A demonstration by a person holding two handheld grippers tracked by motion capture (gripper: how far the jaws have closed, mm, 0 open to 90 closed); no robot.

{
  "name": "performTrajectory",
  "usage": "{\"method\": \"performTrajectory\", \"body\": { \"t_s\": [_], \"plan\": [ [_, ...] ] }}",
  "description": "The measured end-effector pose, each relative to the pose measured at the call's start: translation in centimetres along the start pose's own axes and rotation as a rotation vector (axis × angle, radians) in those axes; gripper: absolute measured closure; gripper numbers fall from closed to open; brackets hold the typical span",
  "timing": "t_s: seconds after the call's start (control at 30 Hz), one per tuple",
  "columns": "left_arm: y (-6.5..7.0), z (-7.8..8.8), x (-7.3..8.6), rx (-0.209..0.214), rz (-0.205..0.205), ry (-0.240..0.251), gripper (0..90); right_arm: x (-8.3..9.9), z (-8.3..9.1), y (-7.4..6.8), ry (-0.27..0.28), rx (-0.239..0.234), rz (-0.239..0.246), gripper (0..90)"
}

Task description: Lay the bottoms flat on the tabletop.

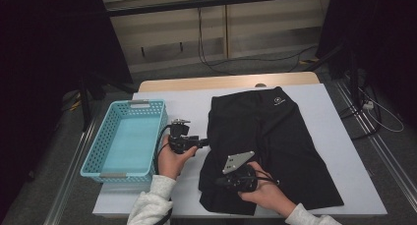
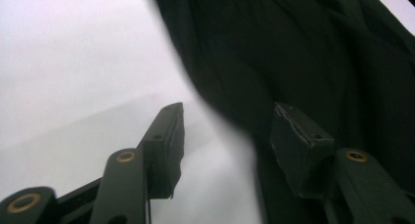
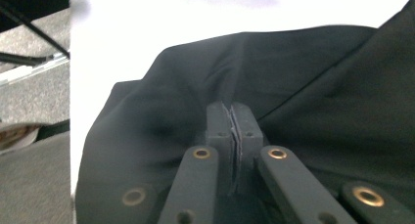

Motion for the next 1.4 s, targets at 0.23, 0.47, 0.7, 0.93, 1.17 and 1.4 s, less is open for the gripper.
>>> {"method": "performTrajectory", "body": {
  "t_s": [0.23,0.47,0.7,0.93,1.17,1.4],
  "plan": [
    [-0.4,-2.7,-1.1,-0.043,-0.009,-0.031,50.7,0.3,0.3,0.1,0.000,-0.010,0.005,88.4],
    [-0.4,-4.0,-1.7,-0.039,-0.010,-0.047,79.1,0.3,0.3,0.4,0.008,0.007,0.003,88.3],
    [-0.8,-4.7,-3.1,-0.070,0.001,-0.042,89.9,0.0,-0.1,0.7,0.016,0.032,-0.003,88.1],
    [-2.4,-4.1,-5.5,-0.106,0.026,0.007,90.0,-0.5,-0.8,1.0,0.026,0.065,0.004,87.3],
    [-2.4,-4.2,-5.9,-0.086,0.038,0.013,89.4,-0.6,-0.7,1.1,0.020,0.080,0.006,74.1],
    [-1.9,-3.4,-5.0,-0.065,0.035,0.031,56.6,-0.2,0.7,0.9,0.030,0.090,0.003,62.5]
  ]
}}
Point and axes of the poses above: each handheld gripper's, and its own axes: z roughly backward along the jaws, x roughly out of its underside, y roughly to its right, the point moved 5 cm from there along -z, roughly forward along the jaws, and after that the axes turned 12 degrees about z, right-handed, at the moved point
